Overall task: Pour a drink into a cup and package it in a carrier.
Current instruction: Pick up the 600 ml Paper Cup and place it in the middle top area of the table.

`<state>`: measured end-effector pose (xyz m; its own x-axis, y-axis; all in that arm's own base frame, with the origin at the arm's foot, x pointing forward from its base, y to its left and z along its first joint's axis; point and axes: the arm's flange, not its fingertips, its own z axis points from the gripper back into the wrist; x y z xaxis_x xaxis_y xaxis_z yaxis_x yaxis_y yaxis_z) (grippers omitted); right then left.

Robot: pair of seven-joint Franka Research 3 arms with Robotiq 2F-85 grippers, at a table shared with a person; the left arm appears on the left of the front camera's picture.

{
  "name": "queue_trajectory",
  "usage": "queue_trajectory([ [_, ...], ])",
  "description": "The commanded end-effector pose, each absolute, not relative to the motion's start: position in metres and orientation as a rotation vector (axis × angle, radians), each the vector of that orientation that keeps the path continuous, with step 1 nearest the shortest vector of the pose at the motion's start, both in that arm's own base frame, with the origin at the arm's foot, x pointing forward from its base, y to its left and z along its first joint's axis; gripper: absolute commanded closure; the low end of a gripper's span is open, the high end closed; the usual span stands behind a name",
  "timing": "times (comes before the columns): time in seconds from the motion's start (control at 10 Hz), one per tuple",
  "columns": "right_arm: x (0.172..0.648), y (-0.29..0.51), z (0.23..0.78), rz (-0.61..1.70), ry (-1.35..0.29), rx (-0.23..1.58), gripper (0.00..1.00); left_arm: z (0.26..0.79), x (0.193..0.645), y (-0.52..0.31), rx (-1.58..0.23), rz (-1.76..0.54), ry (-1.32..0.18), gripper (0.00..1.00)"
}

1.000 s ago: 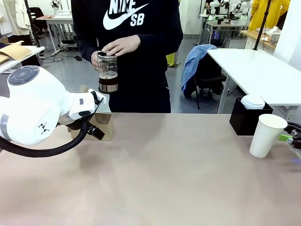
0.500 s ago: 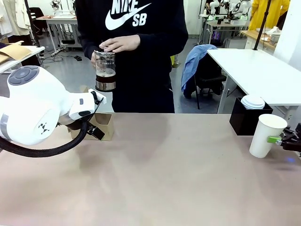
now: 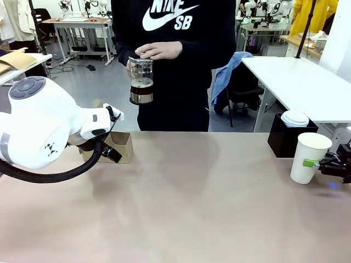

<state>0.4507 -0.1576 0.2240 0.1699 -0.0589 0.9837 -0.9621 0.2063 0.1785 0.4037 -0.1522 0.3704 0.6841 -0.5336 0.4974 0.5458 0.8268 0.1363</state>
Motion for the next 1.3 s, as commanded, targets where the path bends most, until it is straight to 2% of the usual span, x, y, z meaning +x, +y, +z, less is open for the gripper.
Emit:
queue_trajectory([
  [0.0, 0.451, -0.157, 0.225, 0.915, -1.209, 1.153, 0.20, 0.370, 0.404, -0.152, -0.025, -0.604, -0.550, 0.00],
  [0.3, 0.451, -0.158, 0.224, 0.906, -1.203, 1.158, 0.20, 0.370, 0.404, -0.152, -0.025, -0.604, -0.550, 0.00],
  [0.5, 0.440, -0.138, 0.267, 0.838, -1.271, 1.097, 0.20, 0.370, 0.404, -0.152, -0.025, -0.604, -0.550, 0.00],
  [0.9, 0.440, -0.049, 0.334, 0.689, -1.371, 0.951, 0.20, 0.370, 0.404, -0.152, -0.025, -0.604, -0.550, 0.00],
  [1.2, 0.469, 0.051, 0.342, 0.694, -1.377, 0.941, 0.20, 0.370, 0.404, -0.152, -0.025, -0.604, -0.550, 0.00],
])
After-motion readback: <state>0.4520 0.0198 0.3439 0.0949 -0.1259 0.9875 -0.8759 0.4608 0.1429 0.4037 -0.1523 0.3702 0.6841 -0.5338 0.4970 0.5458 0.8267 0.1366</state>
